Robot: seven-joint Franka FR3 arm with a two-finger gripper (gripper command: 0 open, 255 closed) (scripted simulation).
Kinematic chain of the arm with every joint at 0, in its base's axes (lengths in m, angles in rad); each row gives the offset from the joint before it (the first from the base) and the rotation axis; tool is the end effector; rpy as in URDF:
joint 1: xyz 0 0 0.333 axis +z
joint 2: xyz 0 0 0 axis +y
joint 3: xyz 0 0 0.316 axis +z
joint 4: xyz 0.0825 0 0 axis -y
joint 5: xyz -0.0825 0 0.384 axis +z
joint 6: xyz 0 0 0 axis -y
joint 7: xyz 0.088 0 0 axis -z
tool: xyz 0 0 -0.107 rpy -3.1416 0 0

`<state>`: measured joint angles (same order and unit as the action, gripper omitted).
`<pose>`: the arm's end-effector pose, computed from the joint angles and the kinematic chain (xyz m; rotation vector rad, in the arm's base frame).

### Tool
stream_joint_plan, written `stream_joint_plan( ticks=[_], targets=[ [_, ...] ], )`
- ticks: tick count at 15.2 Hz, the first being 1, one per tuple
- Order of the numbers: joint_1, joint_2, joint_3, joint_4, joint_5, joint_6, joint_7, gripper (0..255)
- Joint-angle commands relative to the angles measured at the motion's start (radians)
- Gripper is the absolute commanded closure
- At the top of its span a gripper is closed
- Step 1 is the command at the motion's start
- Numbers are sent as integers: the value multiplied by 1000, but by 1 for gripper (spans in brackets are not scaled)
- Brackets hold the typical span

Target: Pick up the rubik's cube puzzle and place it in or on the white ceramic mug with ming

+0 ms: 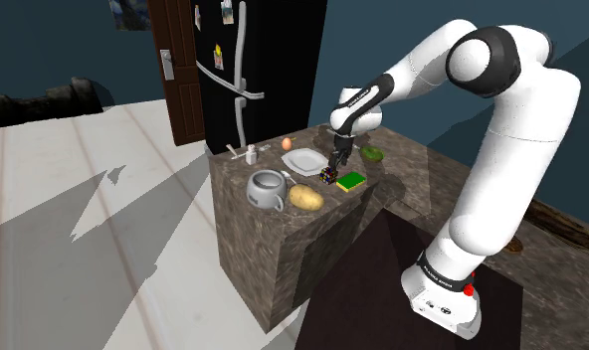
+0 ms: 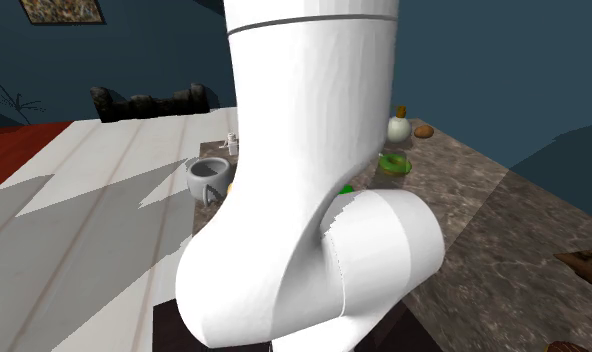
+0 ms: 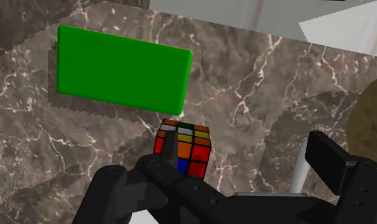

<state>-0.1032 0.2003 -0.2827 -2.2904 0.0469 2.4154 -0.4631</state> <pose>0.4836 -0.1974 0.2616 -3.1349 -0.0699 0.1116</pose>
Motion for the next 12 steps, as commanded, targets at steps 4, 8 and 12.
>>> stream_joint_plan(
  ticks=[4, 8, 12],
  targets=[
    [-51, 192, 20, 148, 66, 57, -96, 0],
    [-73, 267, 35, 196, 88, 88, -122, 0],
    [-83, 311, 47, 199, 103, 128, -133, 0]
  ],
)
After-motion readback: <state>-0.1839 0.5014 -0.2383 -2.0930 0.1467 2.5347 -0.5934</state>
